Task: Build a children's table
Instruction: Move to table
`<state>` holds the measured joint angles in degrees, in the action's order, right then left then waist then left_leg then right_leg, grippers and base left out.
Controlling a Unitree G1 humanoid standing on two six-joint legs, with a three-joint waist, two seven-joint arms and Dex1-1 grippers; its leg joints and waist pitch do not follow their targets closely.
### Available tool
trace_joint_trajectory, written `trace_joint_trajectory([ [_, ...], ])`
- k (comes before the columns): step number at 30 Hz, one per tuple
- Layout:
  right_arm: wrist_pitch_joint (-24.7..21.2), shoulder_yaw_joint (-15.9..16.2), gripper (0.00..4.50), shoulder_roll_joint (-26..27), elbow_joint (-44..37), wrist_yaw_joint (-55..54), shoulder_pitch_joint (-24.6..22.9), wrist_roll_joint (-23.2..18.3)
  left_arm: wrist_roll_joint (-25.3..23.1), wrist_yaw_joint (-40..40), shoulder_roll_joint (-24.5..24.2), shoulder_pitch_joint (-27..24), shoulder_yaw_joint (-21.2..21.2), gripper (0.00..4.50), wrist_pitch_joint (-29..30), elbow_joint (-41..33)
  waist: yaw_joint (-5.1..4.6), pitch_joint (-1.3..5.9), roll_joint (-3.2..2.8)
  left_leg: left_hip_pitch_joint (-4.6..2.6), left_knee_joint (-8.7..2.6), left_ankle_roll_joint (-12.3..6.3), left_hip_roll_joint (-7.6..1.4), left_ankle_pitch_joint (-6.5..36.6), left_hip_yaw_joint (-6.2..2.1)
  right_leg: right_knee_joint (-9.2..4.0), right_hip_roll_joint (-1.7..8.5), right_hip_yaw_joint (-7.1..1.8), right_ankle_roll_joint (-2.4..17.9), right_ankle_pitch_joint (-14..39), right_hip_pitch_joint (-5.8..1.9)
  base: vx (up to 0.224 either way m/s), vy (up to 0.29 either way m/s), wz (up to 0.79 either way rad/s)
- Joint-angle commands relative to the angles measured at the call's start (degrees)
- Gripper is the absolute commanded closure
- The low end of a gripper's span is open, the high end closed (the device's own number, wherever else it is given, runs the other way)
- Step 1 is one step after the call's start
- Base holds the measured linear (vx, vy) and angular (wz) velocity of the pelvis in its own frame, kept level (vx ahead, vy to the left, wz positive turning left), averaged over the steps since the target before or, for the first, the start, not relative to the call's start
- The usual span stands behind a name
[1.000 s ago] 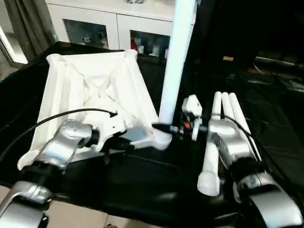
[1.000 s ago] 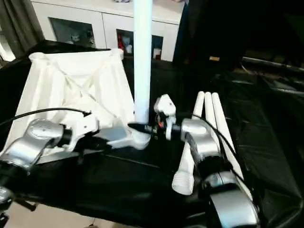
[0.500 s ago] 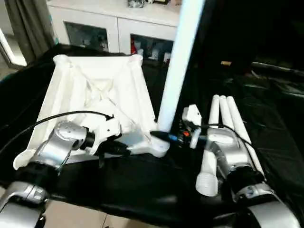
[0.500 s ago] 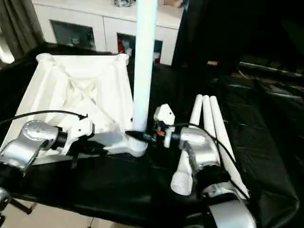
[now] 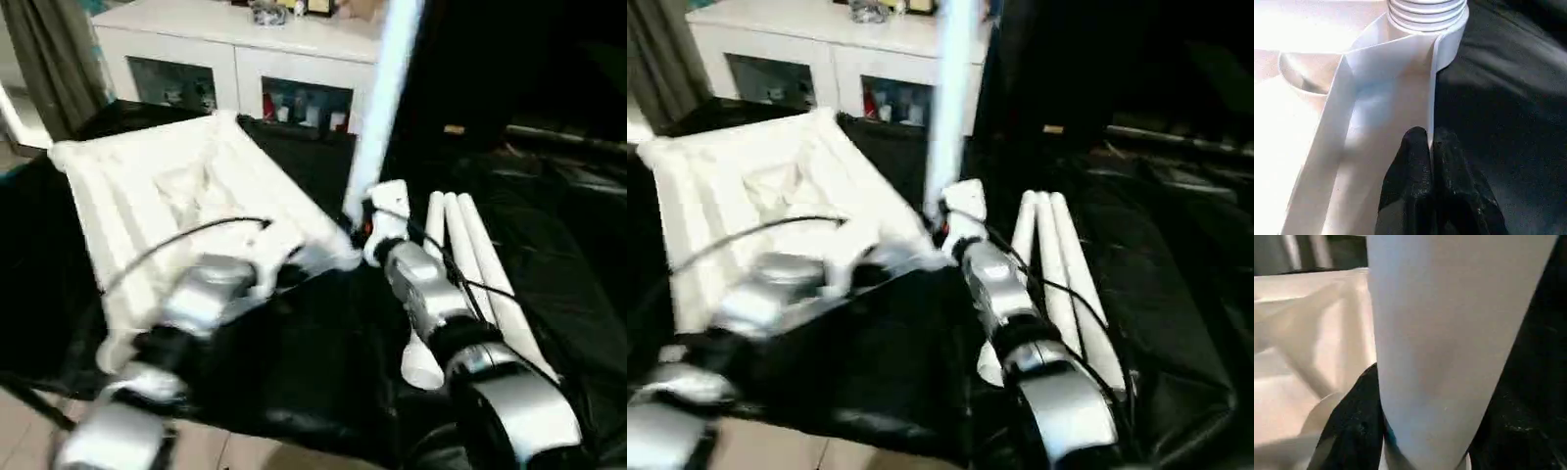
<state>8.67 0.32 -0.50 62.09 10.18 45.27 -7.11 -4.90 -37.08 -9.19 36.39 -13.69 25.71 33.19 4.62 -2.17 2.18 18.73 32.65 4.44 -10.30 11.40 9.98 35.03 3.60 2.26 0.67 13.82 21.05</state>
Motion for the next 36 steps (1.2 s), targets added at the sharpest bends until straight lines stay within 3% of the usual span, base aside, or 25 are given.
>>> trace_joint_trajectory([
  [1, -5.44, 0.14, 2.62, 1.29, 7.78, -2.82, -3.74, 0.56, 0.44, 9.01, 2.56, 0.77, 3.91, 4.50, -0.05, -1.62, 0.22, 1.89, 0.23, 0.31, -4.87, -0.57, -3.10, 16.07, -1.17, -5.04, 4.89, -2.87, 9.33, 14.84, -0.46, 0.000, 0.000, 0.00],
  [4, -5.08, 0.13, 2.62, 3.01, 8.83, -4.23, -2.93, 1.09, -1.59, 11.72, 4.45, 0.03, 2.40, 4.50, 2.05, -3.31, 0.55, 2.03, 0.40, 0.31, -4.58, -1.33, -2.96, 14.84, -0.91, -4.92, 4.97, -2.90, 9.70, 12.62, -0.42, 0.037, -0.004, 0.04],
  [8, -4.82, -0.26, 2.62, 3.85, 9.48, -3.95, -2.44, 2.17, -1.45, 11.48, 3.13, 0.10, 2.75, 4.50, 2.31, -3.11, 0.67, 2.51, 0.78, 0.93, -4.17, -3.29, -2.60, 7.74, -0.70, -3.95, 4.68, -2.70, 10.43, 1.61, -1.29, 0.048, -0.015, 0.03],
  [12, -4.50, -0.36, 2.62, 3.96, 9.53, -3.48, -1.98, 2.18, -1.60, 11.28, 2.58, 0.74, 2.93, 4.50, 1.61, -2.16, 0.56, 2.19, 0.59, 0.84, -4.56, -2.74, -2.80, 10.25, -0.81, -4.49, 4.81, -2.58, 10.09, 6.64, -1.21, 0.000, 0.000, 0.00],
  [14, -3.98, -1.05, 2.62, 4.03, 9.49, -1.58, -1.27, 1.39, -1.75, 10.90, 2.30, 1.06, 3.09, 4.50, 1.37, -1.89, 0.29, 1.93, 0.54, 0.55, -5.06, -1.00, -3.00, 15.77, -1.06, -5.26, 4.84, -2.63, 8.56, 15.20, -0.74, 0.000, 0.000, 0.00],
  [18, -3.79, -1.73, 2.62, 3.87, 9.36, 0.59, -0.52, 0.81, -1.67, 10.31, 1.89, 0.85, 3.08, 4.50, 1.61, -2.61, 0.14, 1.97, 0.40, 0.62, -5.18, -0.36, -3.07, 16.56, -1.20, -5.35, 4.87, -2.76, 7.91, 16.08, -0.59, 0.000, 0.000, 0.00],
  [19, -3.77, -1.94, 2.06, 3.72, 9.14, 2.69, -0.10, 0.93, -1.44, 10.24, 1.61, 0.68, 3.04, 4.50, 1.61, -2.80, 0.03, 1.95, 0.43, 0.76, -5.17, -0.46, -3.03, 16.45, -1.19, -5.30, 4.82, -2.78, 8.12, 15.36, -0.63, 0.000, 0.000, 0.00],
  [21, -3.71, -2.27, 1.92, 3.72, 9.03, 3.21, 0.03, 0.69, -1.41, 10.18, 1.49, 0.63, 2.96, 4.50, 1.52, -2.81, 0.00, 2.03, 0.49, 0.79, -5.04, -0.75, -2.97, 15.76, -1.11, -5.26, 4.85, -2.82, 8.51, 14.54, -0.65, 0.000, 0.000, 0.00],
  [24, -3.89, -2.76, 1.71, 3.35, 8.87, 4.32, 0.56, 0.27, -1.26, 9.55, 1.06, 0.49, 2.75, 4.50, 1.10, -2.93, -0.12, 2.35, 0.61, 1.27, -4.87, -1.16, -3.04, 12.08, -1.15, -4.71, 4.94, -2.78, 9.24, 10.13, -1.19, 0.000, 0.000, 0.00],
  [29, -3.83, -4.03, 1.41, 2.76, 8.96, 7.79, 1.35, -0.11, -0.99, 8.91, 0.62, 0.57, 2.71, 4.50, 0.05, -2.60, -0.60, 2.71, 0.74, 1.62, -4.00, -3.87, -2.76, 5.85, -0.71, -3.70, 4.63, -2.58, 12.30, -0.15, -1.56, 0.000, 0.000, 0.00],
  [30, -3.82, -4.06, 1.59, 2.76, 8.96, 7.84, 1.36, -0.11, -0.99, 8.90, 0.61, 0.56, 2.71, 4.50, 0.05, -2.61, -0.63, 2.77, 0.83, 1.60, -3.94, -4.26, -2.81, 5.28, -0.69, -3.67, 4.69, -2.57, 12.67, -1.04, -1.61, 0.000, 0.000, 0.00],
  [31, -3.75, -4.20, 1.70, 2.70, 8.99, 8.14, 1.42, -0.10, -0.93, 8.85, 0.55, 0.51, 2.67, 4.50, 0.00, -2.70, -0.63, 3.09, 0.63, 1.56, -3.57, -5.37, -2.90, 2.63, -0.58, -3.15, 4.72, -2.50, 14.29, -5.09, -1.63, 0.000, 0.000, 0.00],
  [34, -2.99, -4.54, 1.90, 2.39, 9.09, 8.94, 1.55, -0.08, -0.97, 8.57, 0.21, 0.35, 2.28, 4.50, -0.80, -2.81, -0.54, 3.61, 0.91, 1.86, -2.76, -7.93, -2.61, -2.80, -0.47, -1.98, 4.55, -2.49, 16.27, -14.76, -1.87, 0.000, 0.000, 0.00],
  [35, -2.75, -4.73, 2.01, 2.33, 9.10, 9.10, 1.61, -0.18, -0.97, 8.52, 0.17, 0.24, 2.33, 4.50, -0.89, -2.91, -0.40, 3.43, 0.74, 1.90, -2.57, -9.75, -2.70, -4.07, -0.32, -1.88, 4.47, -2.31, 17.20, -17.64, -1.56, 0.000, 0.000, 0.00],
  [36, -2.38, -4.93, 2.11, 2.30, 8.99, 9.44, 1.60, -0.39, -1.02, 8.31, 0.07, 0.15, 2.24, 4.50, -1.13, -2.97, -0.40, 3.43, 0.74, 1.90, -2.57, -9.75, -2.70, -4.07, -0.32, -1.88, 4.47, -2.31, 17.20, -17.64, -1.56, 0.000, 0.000, 0.00],
])
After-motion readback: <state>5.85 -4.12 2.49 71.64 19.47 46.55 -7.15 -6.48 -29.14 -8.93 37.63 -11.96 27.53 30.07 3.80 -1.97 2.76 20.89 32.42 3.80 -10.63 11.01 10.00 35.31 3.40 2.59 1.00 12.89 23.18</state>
